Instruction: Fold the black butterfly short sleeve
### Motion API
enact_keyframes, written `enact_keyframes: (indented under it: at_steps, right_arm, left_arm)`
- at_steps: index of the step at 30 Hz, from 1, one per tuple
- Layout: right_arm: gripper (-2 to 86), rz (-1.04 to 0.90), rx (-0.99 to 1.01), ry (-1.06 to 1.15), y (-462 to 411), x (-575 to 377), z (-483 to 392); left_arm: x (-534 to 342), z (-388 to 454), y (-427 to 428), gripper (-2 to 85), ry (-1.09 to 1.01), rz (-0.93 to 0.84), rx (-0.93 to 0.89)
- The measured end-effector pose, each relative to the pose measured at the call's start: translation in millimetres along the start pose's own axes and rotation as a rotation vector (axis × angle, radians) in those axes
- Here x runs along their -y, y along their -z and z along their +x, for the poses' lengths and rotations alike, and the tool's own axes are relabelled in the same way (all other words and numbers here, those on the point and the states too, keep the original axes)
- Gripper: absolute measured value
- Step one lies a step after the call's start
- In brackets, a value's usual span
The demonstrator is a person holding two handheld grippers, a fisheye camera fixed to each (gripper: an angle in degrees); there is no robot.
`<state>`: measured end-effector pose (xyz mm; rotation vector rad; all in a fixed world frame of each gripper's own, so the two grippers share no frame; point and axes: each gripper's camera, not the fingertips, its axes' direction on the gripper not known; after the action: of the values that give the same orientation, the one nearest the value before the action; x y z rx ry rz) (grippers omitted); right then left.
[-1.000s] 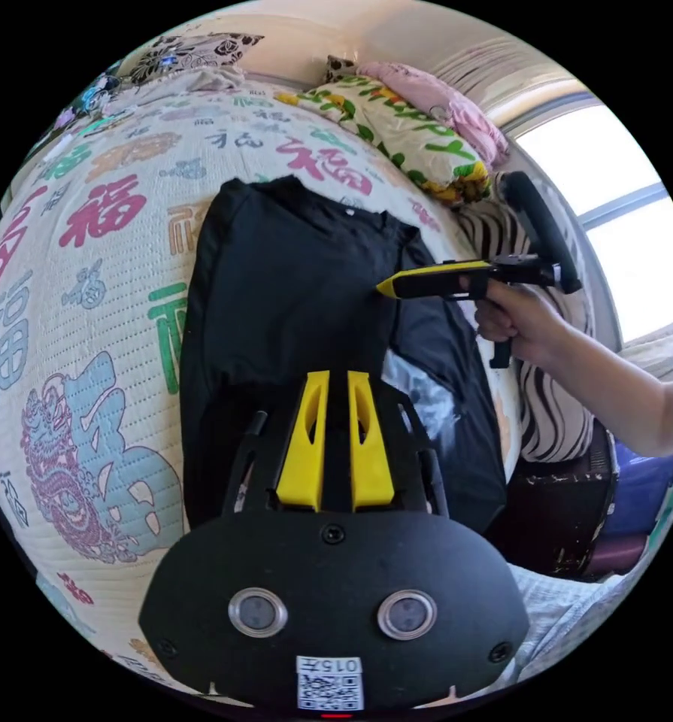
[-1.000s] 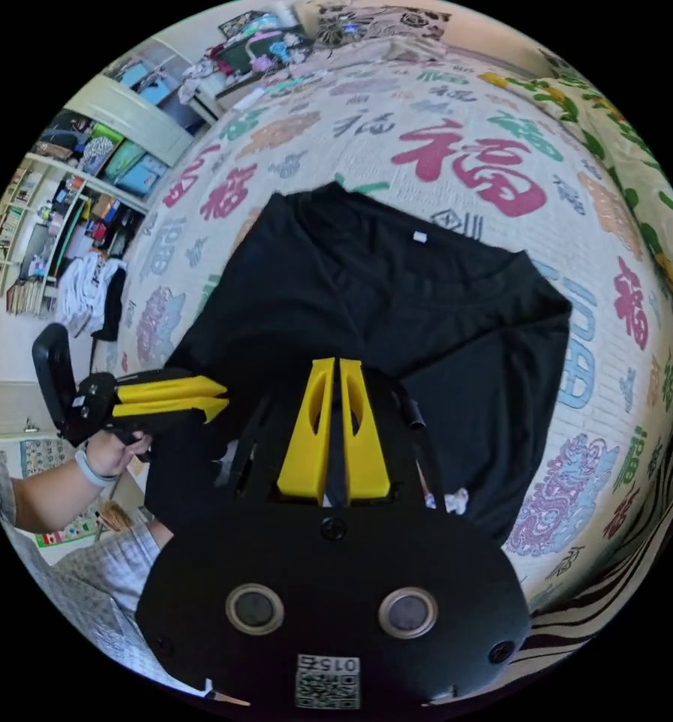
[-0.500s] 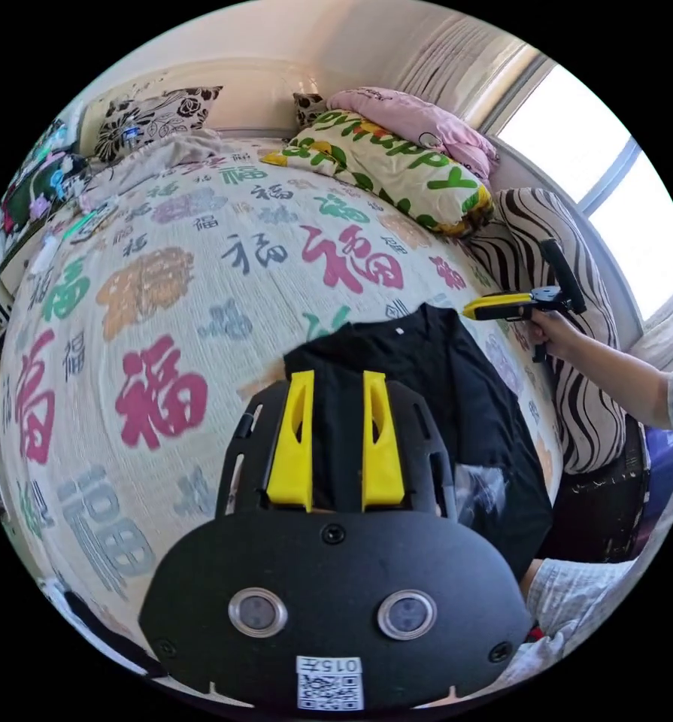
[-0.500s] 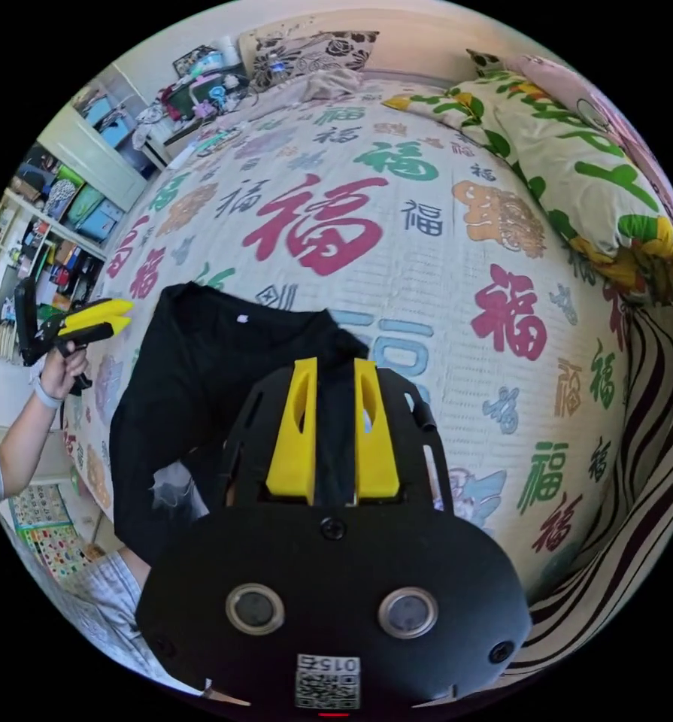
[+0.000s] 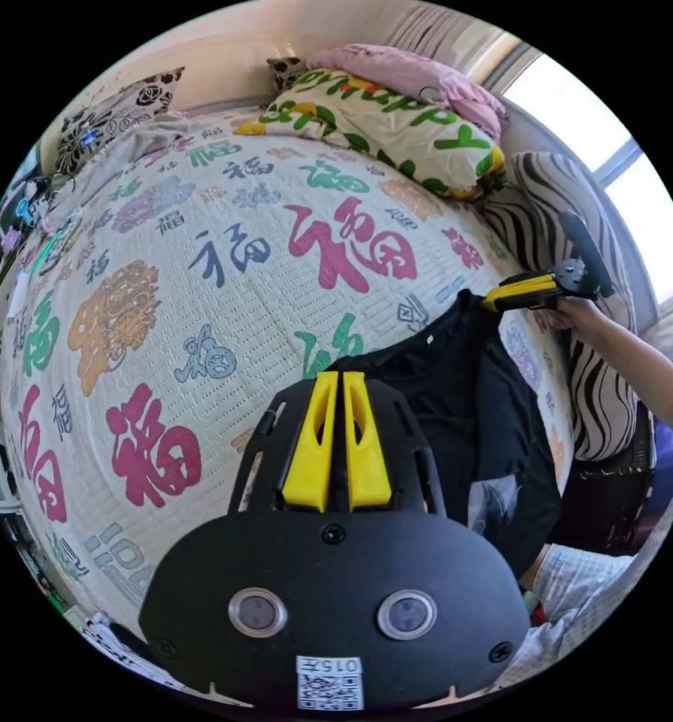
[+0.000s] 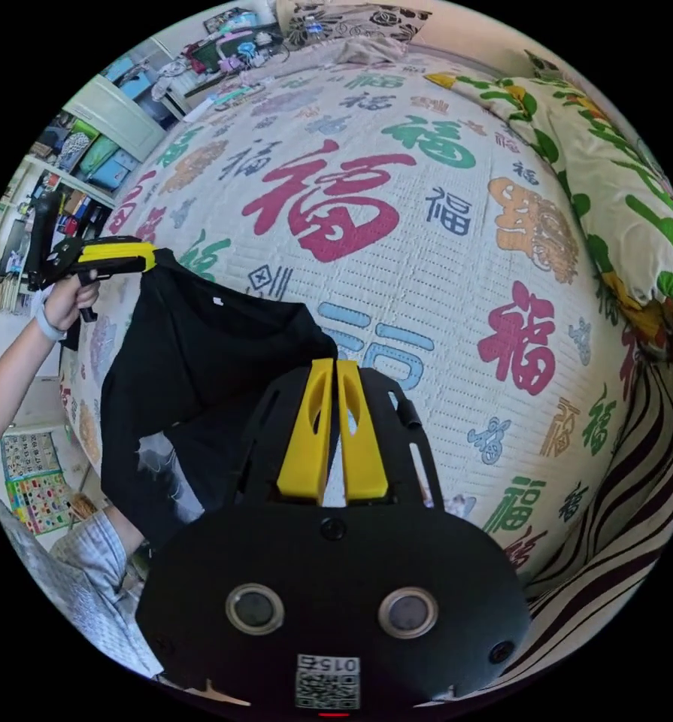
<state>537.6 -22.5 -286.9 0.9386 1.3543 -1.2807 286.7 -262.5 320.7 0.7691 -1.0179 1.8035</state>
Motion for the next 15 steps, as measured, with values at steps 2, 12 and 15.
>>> enact_keyframes:
  at_steps: [2,12,15]
  right_arm:
    - [-0.9,0.057,0.014,0.024,24.8,-26.9,-7.3]
    - [-1.0,0.011,0.331,0.106,94.4,-260.6,-94.4]
    - [-1.0,-0.12,0.354,0.104,66.3,-325.4,-128.8]
  left_arm:
    - [-23.2,14.1,25.2,0.6,-0.014,0.047,-0.014]
    - [-252.5,126.3,111.0,0.5,0.042,-0.022,-0.209]
    - [-321.7,149.2,90.0,0.4,0.168,-0.14,-0.249]
